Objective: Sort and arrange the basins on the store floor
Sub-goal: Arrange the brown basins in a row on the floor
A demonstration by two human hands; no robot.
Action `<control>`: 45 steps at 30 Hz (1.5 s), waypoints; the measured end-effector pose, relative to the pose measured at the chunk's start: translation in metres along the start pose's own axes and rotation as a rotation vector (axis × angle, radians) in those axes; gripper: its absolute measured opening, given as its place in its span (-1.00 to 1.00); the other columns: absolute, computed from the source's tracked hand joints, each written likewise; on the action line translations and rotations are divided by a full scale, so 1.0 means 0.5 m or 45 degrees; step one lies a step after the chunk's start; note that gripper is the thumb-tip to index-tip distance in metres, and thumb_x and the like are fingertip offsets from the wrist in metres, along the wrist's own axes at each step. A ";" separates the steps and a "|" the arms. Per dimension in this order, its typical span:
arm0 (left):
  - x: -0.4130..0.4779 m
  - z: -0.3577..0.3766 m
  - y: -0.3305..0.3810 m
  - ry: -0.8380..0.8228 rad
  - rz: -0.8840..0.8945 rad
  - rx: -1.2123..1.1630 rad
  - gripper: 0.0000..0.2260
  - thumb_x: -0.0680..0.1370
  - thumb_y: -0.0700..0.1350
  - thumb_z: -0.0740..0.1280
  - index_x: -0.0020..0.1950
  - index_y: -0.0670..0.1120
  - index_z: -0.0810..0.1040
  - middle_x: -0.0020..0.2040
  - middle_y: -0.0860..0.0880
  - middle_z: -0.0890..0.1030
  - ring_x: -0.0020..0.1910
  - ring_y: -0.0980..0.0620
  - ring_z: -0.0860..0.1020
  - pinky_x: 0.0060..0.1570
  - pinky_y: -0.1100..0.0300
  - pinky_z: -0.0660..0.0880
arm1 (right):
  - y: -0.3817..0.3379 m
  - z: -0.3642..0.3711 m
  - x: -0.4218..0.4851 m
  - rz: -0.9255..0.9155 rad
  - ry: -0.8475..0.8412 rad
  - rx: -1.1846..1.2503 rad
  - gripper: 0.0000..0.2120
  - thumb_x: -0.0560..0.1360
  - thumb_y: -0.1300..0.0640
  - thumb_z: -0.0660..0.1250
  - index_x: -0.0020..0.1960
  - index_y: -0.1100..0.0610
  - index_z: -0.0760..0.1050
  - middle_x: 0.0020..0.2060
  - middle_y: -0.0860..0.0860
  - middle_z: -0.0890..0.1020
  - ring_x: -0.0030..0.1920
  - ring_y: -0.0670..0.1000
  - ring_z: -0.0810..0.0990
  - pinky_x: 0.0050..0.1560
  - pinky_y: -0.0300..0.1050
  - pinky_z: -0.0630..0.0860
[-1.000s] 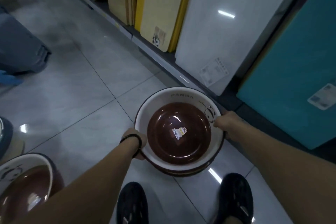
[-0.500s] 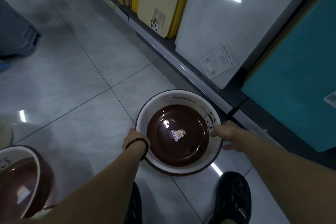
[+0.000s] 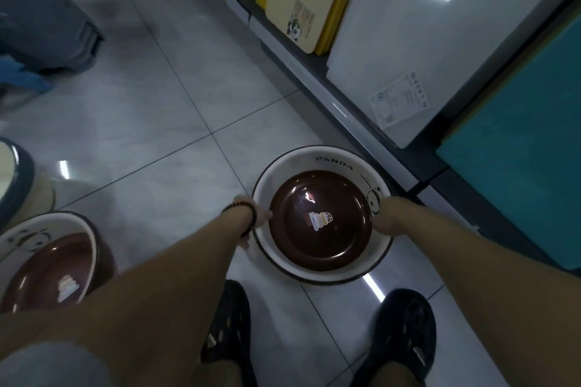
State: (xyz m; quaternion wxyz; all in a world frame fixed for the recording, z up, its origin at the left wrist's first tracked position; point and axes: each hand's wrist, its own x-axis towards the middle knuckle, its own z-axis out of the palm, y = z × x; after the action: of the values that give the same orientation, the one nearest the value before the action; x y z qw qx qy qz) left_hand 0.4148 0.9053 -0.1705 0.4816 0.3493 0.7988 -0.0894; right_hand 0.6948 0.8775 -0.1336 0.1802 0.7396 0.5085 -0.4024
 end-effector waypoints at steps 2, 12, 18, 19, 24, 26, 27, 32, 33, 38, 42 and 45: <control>-0.041 -0.070 0.013 -0.036 0.144 0.221 -0.45 0.61 0.06 0.36 0.49 -0.21 0.34 0.35 -0.21 0.51 0.07 -0.19 0.67 0.04 -0.17 0.65 | -0.047 -0.015 -0.023 -0.136 0.104 -0.153 -0.60 0.64 0.07 0.26 0.40 0.26 0.49 0.24 0.20 0.61 0.18 0.17 0.61 0.18 -0.04 0.59; -0.348 -0.448 -0.172 0.244 0.789 0.058 -0.71 0.55 0.00 0.45 0.26 0.02 0.57 0.09 0.00 0.69 -0.08 -0.01 0.74 -0.02 -0.01 0.69 | -0.449 0.006 -0.383 -0.924 0.259 0.107 -0.77 0.62 0.08 0.34 0.23 0.08 0.65 0.13 0.08 0.71 0.11 0.12 0.71 0.19 0.10 0.64; -0.378 -0.447 -0.568 0.403 0.595 -0.084 -0.78 0.53 -0.01 0.47 0.14 -0.01 0.64 -0.05 0.00 0.70 -0.11 -0.01 0.70 -0.06 0.07 0.66 | -0.608 0.156 -0.604 -1.094 -0.152 0.022 -0.81 0.65 0.10 0.28 0.18 0.12 0.62 -0.02 0.07 0.75 -0.01 0.10 0.76 0.08 0.10 0.71; -0.369 -0.431 -0.644 0.410 0.514 -0.088 -0.82 0.53 -0.01 0.46 0.11 0.00 0.65 -0.07 0.03 0.68 -0.15 0.05 0.68 -0.10 0.16 0.63 | -0.630 0.184 -0.627 -1.089 -0.202 -0.071 -0.80 0.65 0.10 0.29 0.19 0.13 0.62 -0.03 0.08 0.75 -0.02 0.11 0.76 0.07 0.11 0.71; -0.299 -0.272 -0.965 0.210 -0.197 -0.660 -0.78 0.55 -0.08 0.44 0.14 -0.15 0.59 -0.11 -0.14 0.60 -0.29 -0.06 0.58 -0.25 0.12 0.53 | -0.699 0.345 -0.682 -0.995 -0.309 -0.462 -0.70 0.64 0.01 0.30 0.20 0.20 0.61 -0.02 0.11 0.73 0.00 0.15 0.76 0.07 0.16 0.71; -0.283 -0.200 -1.033 0.205 -0.362 -0.761 -0.68 0.54 -0.07 0.43 0.22 -0.20 0.57 -0.06 -0.17 0.59 -0.19 -0.12 0.58 -0.13 0.07 0.55 | -0.696 0.403 -0.677 -0.947 -0.324 -0.589 -0.69 0.62 -0.01 0.30 0.16 0.21 0.62 -0.01 0.14 0.73 0.00 0.17 0.77 0.06 0.17 0.71; -0.277 -0.167 -1.056 0.198 -0.424 -0.798 -0.63 0.54 -0.06 0.42 0.28 -0.22 0.54 0.03 -0.19 0.60 -0.10 -0.14 0.60 -0.04 0.03 0.58 | -0.689 0.423 -0.669 -0.932 -0.307 -0.689 -0.70 0.61 -0.02 0.31 0.11 0.20 0.63 -0.03 0.14 0.73 -0.04 0.15 0.77 0.04 0.14 0.72; -0.265 -0.060 -1.112 0.037 -0.627 -1.309 -0.44 0.47 -0.03 0.52 0.40 -0.17 0.43 0.17 -0.20 0.57 -0.02 -0.17 0.51 -0.03 -0.11 0.53 | -0.650 0.447 -0.631 -0.843 -0.146 -0.964 -0.74 0.58 -0.03 0.34 0.00 0.18 0.63 -0.10 0.08 0.70 -0.05 0.14 0.72 0.00 0.02 0.66; -0.252 -0.043 -1.122 0.021 -0.611 -1.401 -0.44 0.44 -0.03 0.54 0.36 -0.18 0.46 0.12 -0.19 0.60 -0.01 -0.17 0.54 -0.07 -0.10 0.54 | -0.646 0.445 -0.626 -0.821 -0.154 -0.932 -0.70 0.58 -0.04 0.33 0.02 0.20 0.64 -0.13 0.10 0.72 -0.08 0.16 0.74 -0.04 0.01 0.67; -0.250 0.003 -1.110 -0.013 -0.580 -1.609 -0.75 0.56 -0.15 0.44 0.18 -0.23 0.56 -0.12 -0.17 0.63 -0.16 -0.14 0.56 -0.18 0.03 0.51 | -0.612 0.421 -0.602 -0.708 -0.150 -0.841 -0.67 0.60 -0.05 0.30 0.11 0.20 0.64 -0.16 0.15 0.75 -0.16 0.16 0.78 -0.10 0.06 0.72; -0.299 0.003 -1.061 -0.050 -0.446 -1.910 -0.90 0.60 -0.33 0.27 0.02 -0.26 0.57 -0.10 -0.20 0.63 -0.14 -0.17 0.57 -0.31 0.00 0.62 | -0.573 0.403 -0.598 -0.627 -0.201 -0.840 -0.67 0.62 -0.01 0.26 0.13 0.22 0.64 -0.10 0.15 0.76 -0.12 0.15 0.79 -0.10 0.02 0.71; -0.319 -0.009 -1.036 -0.028 -0.388 -2.032 -0.86 0.57 -0.39 0.21 -0.05 -0.26 0.55 -0.11 -0.20 0.62 -0.15 -0.16 0.57 -0.48 0.06 0.64 | -0.551 0.386 -0.591 -0.625 -0.208 -0.734 -0.67 0.64 -0.01 0.26 0.16 0.22 0.63 -0.05 0.15 0.75 -0.11 0.12 0.79 0.00 0.11 0.73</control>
State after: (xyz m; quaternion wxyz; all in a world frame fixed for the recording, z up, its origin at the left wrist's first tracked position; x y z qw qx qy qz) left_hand 0.1248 0.4489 -0.1356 0.5758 -0.2129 0.6559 0.4392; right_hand 0.3211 0.6827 0.0175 0.3188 0.4805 0.7466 -0.3317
